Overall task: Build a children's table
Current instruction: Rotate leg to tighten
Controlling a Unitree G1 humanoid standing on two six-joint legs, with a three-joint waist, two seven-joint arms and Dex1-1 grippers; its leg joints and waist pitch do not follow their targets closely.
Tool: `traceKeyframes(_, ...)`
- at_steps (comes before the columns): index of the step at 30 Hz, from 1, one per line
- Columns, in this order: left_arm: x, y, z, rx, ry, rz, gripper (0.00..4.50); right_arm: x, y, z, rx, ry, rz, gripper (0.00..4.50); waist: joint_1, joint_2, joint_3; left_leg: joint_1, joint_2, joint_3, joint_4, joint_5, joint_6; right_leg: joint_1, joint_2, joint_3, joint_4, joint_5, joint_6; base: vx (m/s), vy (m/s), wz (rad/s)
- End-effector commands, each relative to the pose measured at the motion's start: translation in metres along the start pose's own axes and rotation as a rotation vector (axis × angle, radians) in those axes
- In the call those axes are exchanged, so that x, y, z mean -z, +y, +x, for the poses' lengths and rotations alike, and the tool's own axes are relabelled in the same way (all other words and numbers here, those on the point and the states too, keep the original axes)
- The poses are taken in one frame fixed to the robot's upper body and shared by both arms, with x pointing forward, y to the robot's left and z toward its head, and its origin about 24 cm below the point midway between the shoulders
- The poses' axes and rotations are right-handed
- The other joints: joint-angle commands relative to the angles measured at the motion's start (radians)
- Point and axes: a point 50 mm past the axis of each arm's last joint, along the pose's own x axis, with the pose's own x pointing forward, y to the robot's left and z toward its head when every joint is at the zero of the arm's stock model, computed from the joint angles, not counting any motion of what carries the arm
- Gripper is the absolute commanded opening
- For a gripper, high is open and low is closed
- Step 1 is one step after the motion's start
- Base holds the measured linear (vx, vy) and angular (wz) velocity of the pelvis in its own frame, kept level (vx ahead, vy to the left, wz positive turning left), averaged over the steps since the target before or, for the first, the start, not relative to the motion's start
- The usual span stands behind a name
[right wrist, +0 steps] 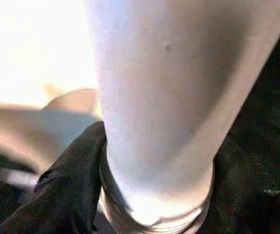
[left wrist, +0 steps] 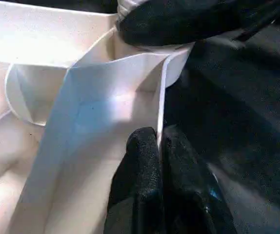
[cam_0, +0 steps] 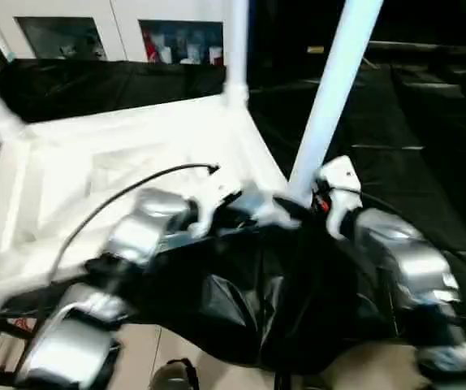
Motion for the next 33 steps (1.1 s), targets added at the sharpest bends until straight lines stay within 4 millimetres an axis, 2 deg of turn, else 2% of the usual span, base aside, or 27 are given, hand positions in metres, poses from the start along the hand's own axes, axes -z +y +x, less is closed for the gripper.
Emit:
traceKeyframes(1,-0.017,0.011,-0.002,-0.12,-0.1,-0.051,0.0,0.029,0.01,0.007,0.021,0.101,0.089,3.05,0.001,-0.016,-0.097,0.023,0.006,-0.009,-0.056,-0.237,0.025,0.059,-0.039,0.031,-0.072,-0.292,-0.183,0.0,0.0,0.0)
traceKeyframes(2,-0.019,0.01,0.0,-0.128,-0.107,-0.056,0.0,0.029,0.013,0.01,0.022,0.098,0.099,3.05,0.001,-0.015,-0.098,0.022,0.005,-0.009,-0.056,-0.235,0.027,0.058,-0.039,0.031,-0.072,-0.284,-0.185,0.0,0.0,0.0)
traceKeyframes(3,-0.022,0.007,0.004,-0.115,-0.116,-0.049,0.0,0.027,0.02,0.015,0.006,0.087,0.106,3.4,0.002,-0.016,-0.098,0.023,0.003,-0.008,-0.055,-0.236,0.03,0.058,-0.038,0.029,-0.072,-0.283,-0.182,0.0,0.0,0.0)
traceKeyframes(4,-0.025,0.001,0.009,-0.082,-0.133,-0.027,0.0,0.023,0.029,0.02,-0.031,0.07,0.107,3.45,0.002,-0.017,-0.096,0.023,0.003,-0.009,-0.057,-0.243,0.032,0.059,-0.037,0.029,-0.074,-0.291,-0.176,0.0,0.0,0.0)
traceKeyframes(7,-0.027,-0.005,0.011,-0.044,-0.149,-0.001,0.0,0.017,0.034,0.022,-0.058,0.047,0.07,3.67,0.001,-0.016,-0.097,0.021,0.005,-0.011,-0.058,-0.238,0.038,0.062,-0.037,0.029,-0.071,-0.275,-0.172,0.0,0.0,0.0)
traceKeyframes(8,-0.026,-0.005,0.01,-0.037,-0.149,0.007,0.0,0.016,0.033,0.022,-0.062,0.042,0.057,3.8,0.0,-0.02,-0.096,0.021,0.005,-0.01,-0.058,-0.236,0.041,0.061,-0.036,0.029,-0.071,-0.272,-0.174,0.0,0.0,0.0)
traceKeyframes(14,-0.019,-0.005,-0.001,0.049,-0.134,0.072,0.0,0.007,0.022,0.008,-0.188,0.014,-0.046,3.8,0.0,-0.022,-0.094,0.019,0.005,-0.008,-0.057,-0.231,0.059,0.063,-0.036,0.03,-0.072,-0.276,-0.168,0.0,0.0,0.0)
traceKeyframes(20,-0.009,-0.007,-0.017,0.219,-0.105,0.17,0.0,0.002,-0.001,-0.016,-0.322,0.053,-0.202,3.8,0.007,-0.021,-0.09,0.024,0.01,-0.01,-0.06,-0.259,0.055,0.06,-0.038,0.031,-0.077,-0.334,-0.165,0.0,0.0,0.0)
traceKeyframes(22,-0.004,-0.01,-0.027,0.322,-0.085,0.194,0.0,-0.003,-0.009,-0.03,-0.407,0.081,-0.266,3.8,0.013,-0.018,-0.092,0.027,0.014,-0.009,-0.058,-0.251,0.058,0.058,-0.038,0.034,-0.07,-0.293,-0.179,0.0,0.0,0.0)
traceKeyframes(24,-0.003,-0.011,-0.03,0.353,-0.074,0.209,0.0,-0.005,-0.012,-0.034,-0.431,0.09,-0.279,3.8,0.017,-0.015,-0.091,0.027,0.017,-0.008,-0.059,-0.25,0.064,0.058,-0.037,0.033,-0.067,-0.272,-0.193,0.0,0.0,0.0)
traceKeyframes(27,-0.001,-0.01,-0.035,0.39,-0.057,0.218,0.0,-0.012,-0.017,-0.041,-0.472,0.093,-0.301,3.8,0.021,-0.014,-0.091,0.027,0.016,-0.009,-0.058,-0.262,0.057,0.057,-0.039,0.033,-0.066,-0.274,-0.203,0.0,0.0,0.0)
traceKeyframes(32,0.001,-0.011,-0.038,0.427,-0.049,0.221,0.0,-0.015,-0.017,-0.046,-0.526,0.1,-0.306,3.8,0.026,-0.018,-0.091,0.026,0.016,-0.008,-0.057,-0.256,0.057,0.058,-0.041,0.034,-0.067,-0.292,-0.197,0.0,0.0,0.0)
traceKeyframes(33,0.001,-0.012,-0.038,0.434,-0.049,0.222,0.0,-0.016,-0.017,-0.047,-0.537,0.103,-0.305,3.56,0.026,-0.019,-0.091,0.025,0.015,-0.009,-0.057,-0.257,0.056,0.058,-0.041,0.033,-0.067,-0.297,-0.195,0.0,0.0,0.0)
